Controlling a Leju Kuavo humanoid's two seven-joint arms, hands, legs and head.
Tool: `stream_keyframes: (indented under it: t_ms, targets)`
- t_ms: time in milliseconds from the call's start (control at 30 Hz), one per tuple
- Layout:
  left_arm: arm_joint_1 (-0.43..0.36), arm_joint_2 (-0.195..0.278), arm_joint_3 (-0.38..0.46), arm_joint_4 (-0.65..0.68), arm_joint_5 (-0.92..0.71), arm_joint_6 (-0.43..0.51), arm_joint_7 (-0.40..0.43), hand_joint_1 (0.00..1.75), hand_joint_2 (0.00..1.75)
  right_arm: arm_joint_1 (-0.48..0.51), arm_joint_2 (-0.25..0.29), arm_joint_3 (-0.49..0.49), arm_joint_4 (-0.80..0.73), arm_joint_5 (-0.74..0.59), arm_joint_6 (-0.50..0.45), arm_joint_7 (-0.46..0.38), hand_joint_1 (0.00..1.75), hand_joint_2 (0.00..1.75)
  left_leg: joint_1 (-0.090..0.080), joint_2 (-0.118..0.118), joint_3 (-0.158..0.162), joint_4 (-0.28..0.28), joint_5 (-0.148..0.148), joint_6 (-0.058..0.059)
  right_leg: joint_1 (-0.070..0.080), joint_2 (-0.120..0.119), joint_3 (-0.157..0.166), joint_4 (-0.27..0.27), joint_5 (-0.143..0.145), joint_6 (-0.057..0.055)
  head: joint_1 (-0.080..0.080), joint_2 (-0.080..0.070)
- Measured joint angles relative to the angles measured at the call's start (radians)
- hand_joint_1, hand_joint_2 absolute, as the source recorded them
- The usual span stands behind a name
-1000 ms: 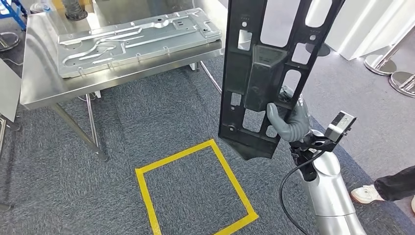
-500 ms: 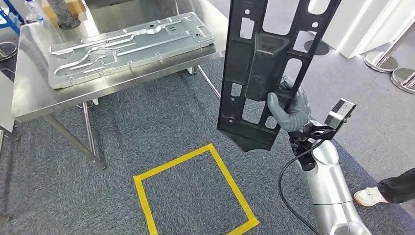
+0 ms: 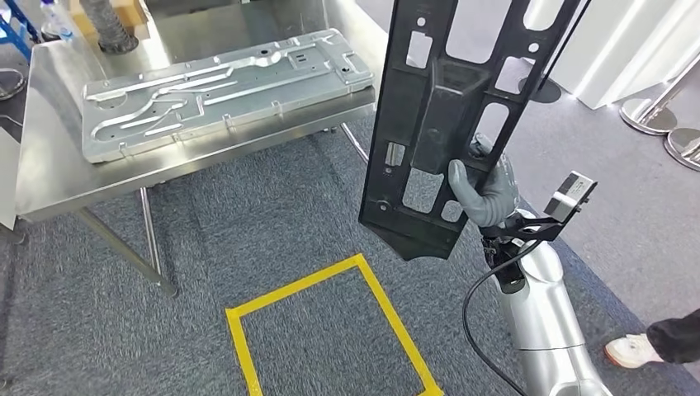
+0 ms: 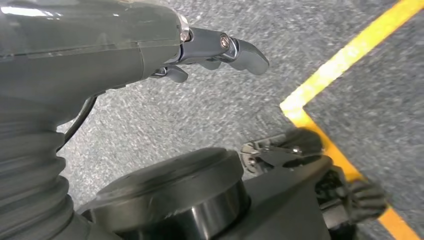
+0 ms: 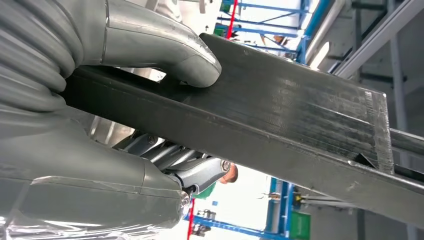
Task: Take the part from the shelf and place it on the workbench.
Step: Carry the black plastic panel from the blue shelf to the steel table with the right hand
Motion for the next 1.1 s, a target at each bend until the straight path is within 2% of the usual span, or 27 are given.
stream_keyframes:
  t_ms: [33, 67, 100, 167, 200, 267, 300, 333, 367, 400, 433, 467, 533, 567, 600, 667, 733, 800, 867, 900, 933, 967, 1000, 1033, 1067, 1100]
  targets:
    - [0.0, 0.0, 0.0, 0.0, 0.0, -0.001, 0.0, 0.0, 1.75, 0.0, 0.0, 0.0, 0.001, 0.0, 0.0, 0.001, 1.45, 1.75, -0.001, -0.001, 0.014, 0.0, -0.015, -0.004, 0.001, -0.002, 0.011, -0.054, 0.044, -0.004, 0.0, 0.0]
    - [0.0, 0.0, 0.0, 0.0, 0.0, -0.001, 0.001, 0.0, 1.75, 0.001, 0.001, -0.001, 0.003, 0.0, 0.0, 0.002, 1.45, 1.75, -0.002, -0.001, 0.023, -0.001, -0.029, -0.01, 0.004, -0.002, 0.018, -0.088, 0.076, -0.012, 0.0, 0.0]
    - [-0.001, 0.0, 0.0, 0.0, 0.0, -0.001, 0.002, 0.0, 1.75, 0.001, 0.002, -0.002, 0.004, -0.001, 0.001, 0.003, 1.45, 1.75, -0.002, -0.001, 0.032, 0.0, -0.038, -0.016, 0.008, -0.001, 0.021, -0.101, 0.087, -0.021, 0.0, 0.0]
    - [-0.004, -0.001, 0.0, 0.0, 0.0, -0.001, 0.003, 0.0, 1.75, -0.006, 0.003, -0.005, 0.004, -0.001, 0.003, 0.005, 1.45, 1.75, 0.001, 0.0, 0.035, 0.016, -0.037, -0.027, 0.012, 0.006, 0.036, -0.1, 0.071, -0.041, 0.0, 0.0]
    - [-0.005, -0.001, 0.0, 0.0, 0.0, -0.001, 0.003, 0.0, 1.75, -0.011, 0.002, -0.006, 0.003, -0.002, 0.005, 0.005, 1.45, 1.75, 0.004, 0.0, 0.022, 0.053, -0.024, -0.032, 0.01, 0.008, 0.048, -0.103, 0.062, -0.049, 0.001, 0.0]
    - [-0.007, -0.003, 0.0, 0.0, 0.001, -0.002, 0.002, 0.0, 1.75, -0.02, -0.001, -0.007, 0.0, -0.004, 0.009, 0.004, 1.45, 1.75, 0.007, 0.001, -0.052, 0.177, -0.011, -0.04, 0.009, 0.011, 0.078, -0.107, 0.042, -0.06, 0.0, 0.0]
    - [-0.008, -0.004, 0.0, 0.0, 0.003, -0.002, 0.001, 0.0, 1.75, -0.021, -0.002, -0.008, 0.0, -0.005, 0.01, 0.004, 1.45, 1.75, 0.009, 0.001, -0.1, 0.243, -0.024, -0.043, 0.009, 0.011, 0.093, -0.108, 0.03, -0.062, 0.0, 0.0]
    - [-0.01, -0.005, 0.0, 0.0, 0.004, -0.003, 0.0, 0.0, 1.75, -0.022, -0.002, -0.008, 0.001, -0.005, 0.011, 0.004, 1.45, 1.75, 0.01, 0.001, -0.145, 0.294, -0.057, -0.044, 0.009, 0.012, 0.108, -0.108, 0.018, -0.064, 0.0, 0.0]
    - [-0.013, -0.006, 0.0, 0.0, 0.005, -0.003, -0.001, 0.0, 1.75, -0.022, -0.002, -0.008, 0.001, -0.006, 0.012, 0.005, 1.45, 1.75, 0.009, 0.001, -0.183, 0.322, -0.095, -0.043, 0.01, 0.012, 0.124, -0.109, 0.005, -0.065, 0.0, 0.0]
    - [-0.016, -0.006, 0.0, 0.0, 0.006, -0.003, -0.002, 0.0, 1.75, -0.022, -0.002, -0.008, 0.002, -0.007, 0.012, 0.005, 1.45, 1.75, 0.007, 0.001, -0.209, 0.325, -0.122, -0.039, 0.01, 0.013, 0.142, -0.109, -0.008, -0.066, 0.0, 0.0]
    - [-0.018, -0.006, 0.0, 0.0, 0.006, -0.003, -0.002, 0.0, 1.75, -0.023, -0.002, -0.008, 0.003, -0.008, 0.012, 0.005, 1.45, 1.75, 0.004, 0.001, -0.222, 0.301, -0.124, -0.033, 0.01, 0.013, 0.16, -0.11, -0.021, -0.066, 0.0, 0.0]
    - [-0.019, -0.006, 0.0, 0.0, 0.006, -0.003, -0.002, 0.0, 1.75, -0.023, -0.002, -0.008, 0.005, -0.008, 0.012, 0.005, 1.45, 1.75, -0.002, 0.001, -0.223, 0.251, -0.092, -0.024, 0.011, 0.013, 0.177, -0.111, -0.033, -0.067, 0.0, 0.0]
    - [-0.016, -0.004, 0.0, 0.0, 0.006, -0.003, -0.002, 0.0, 1.75, -0.022, -0.002, -0.008, 0.009, -0.01, 0.012, 0.005, 1.45, 1.75, -0.022, 0.003, -0.207, 0.123, 0.034, 0.005, 0.01, 0.014, 0.204, -0.116, -0.052, -0.064, 0.0, 0.0]
    - [-0.014, -0.002, 0.0, 0.0, 0.006, -0.003, -0.002, 0.0, 1.75, -0.02, -0.002, -0.007, 0.012, -0.011, 0.012, 0.005, 1.45, 1.75, -0.032, -0.002, -0.197, 0.073, 0.083, 0.019, 0.01, 0.016, 0.213, -0.121, -0.059, -0.06, 0.0, 0.0]
    - [-0.013, -0.001, 0.0, 0.0, 0.006, -0.002, -0.002, 0.0, 1.75, -0.018, -0.002, -0.007, 0.014, -0.012, 0.012, 0.004, 1.45, 1.75, -0.039, -0.006, -0.189, 0.04, 0.114, 0.029, 0.011, 0.018, 0.222, -0.123, -0.062, -0.057, 0.0, 0.0]
    - [-0.013, 0.0, 0.0, 0.0, 0.007, -0.002, -0.003, 0.0, 1.75, -0.017, -0.001, -0.007, 0.016, -0.014, 0.012, 0.003, 1.45, 1.75, -0.039, -0.015, -0.164, 0.009, 0.13, 0.038, 0.017, 0.019, 0.234, -0.121, -0.058, -0.048, 0.0, 0.0]
    - [-0.01, -0.001, 0.0, 0.0, 0.006, -0.001, -0.002, 0.0, 1.75, -0.019, 0.0, -0.008, 0.013, -0.017, 0.012, 0.001, 1.45, 1.75, -0.03, -0.008, -0.132, -0.016, 0.142, 0.035, 0.02, 0.015, 0.226, -0.088, -0.063, -0.04, 0.0, 0.0]
    - [-0.008, -0.002, 0.0, 0.0, 0.006, 0.0, -0.002, 0.0, 1.75, -0.021, 0.0, -0.01, 0.01, -0.019, 0.012, -0.002, 1.45, 1.75, -0.024, -0.002, -0.108, -0.027, 0.135, 0.028, 0.017, 0.012, 0.171, 0.001, -0.098, -0.03, 0.001, 0.0]
    - [-0.007, -0.002, 0.0, 0.0, 0.006, 0.0, -0.002, 0.0, 1.75, -0.015, 0.0, -0.011, 0.01, -0.02, 0.012, -0.003, 1.45, 1.75, -0.018, -0.002, -0.094, -0.028, 0.119, 0.023, 0.01, 0.011, 0.088, 0.099, -0.144, -0.017, 0.0, 0.0]
    - [-0.006, -0.003, 0.0, 0.0, 0.006, 0.0, -0.001, 0.0, 1.75, -0.009, 0.001, -0.011, 0.01, -0.021, 0.012, -0.003, 1.45, 1.75, -0.015, -0.002, -0.085, -0.027, 0.109, 0.018, 0.005, 0.01, 0.06, 0.117, -0.153, -0.009, 0.0, 0.0]
    - [-0.004, -0.003, 0.0, 0.0, 0.006, 0.0, -0.001, 0.0, 1.75, -0.004, 0.001, -0.012, 0.01, -0.021, 0.012, -0.003, 1.45, 1.75, -0.011, -0.003, -0.075, -0.026, 0.099, 0.014, -0.001, 0.01, 0.048, 0.101, -0.142, 0.001, 0.0, 0.0]
    - [-0.002, -0.003, 0.0, 0.0, 0.006, 0.0, -0.001, 0.0, 1.75, -0.001, 0.001, -0.013, 0.01, -0.021, 0.011, -0.003, 1.45, 1.75, -0.007, -0.004, -0.062, -0.023, 0.086, 0.008, -0.009, 0.009, 0.052, 0.054, -0.109, 0.012, 0.0, 0.0]
    - [0.0, -0.002, 0.0, 0.0, 0.006, 0.0, 0.0, 0.0, 1.75, 0.002, 0.001, -0.014, 0.011, -0.022, 0.011, -0.003, 1.45, 1.75, -0.004, -0.004, -0.051, -0.019, 0.072, 0.0, -0.018, 0.007, 0.065, -0.01, -0.054, 0.023, 0.0, 0.0]
    - [0.0, -0.001, 0.0, 0.0, 0.005, 0.0, 0.0, 0.0, 1.75, 0.005, 0.001, -0.015, 0.011, -0.023, 0.01, -0.004, 1.45, 1.75, -0.002, -0.004, -0.041, -0.012, 0.057, -0.007, -0.023, 0.004, 0.075, -0.064, -0.007, 0.029, 0.001, 0.0]
    - [0.001, -0.001, 0.0, 0.0, 0.005, 0.0, 0.001, 0.0, 1.75, 0.01, 0.001, -0.016, 0.011, -0.025, 0.01, -0.004, 1.45, 1.75, -0.001, -0.005, -0.036, -0.006, 0.044, -0.016, -0.023, 0.001, 0.081, -0.099, 0.027, 0.022, 0.0, 0.0]
    - [0.0, 0.0, 0.0, 0.0, 0.005, 0.0, 0.001, 0.0, 1.75, 0.017, 0.001, -0.018, 0.008, -0.027, 0.009, -0.004, 1.45, 1.75, -0.001, -0.005, -0.034, -0.002, 0.034, -0.024, -0.021, -0.001, 0.08, -0.113, 0.046, 0.009, 0.0, 0.0]
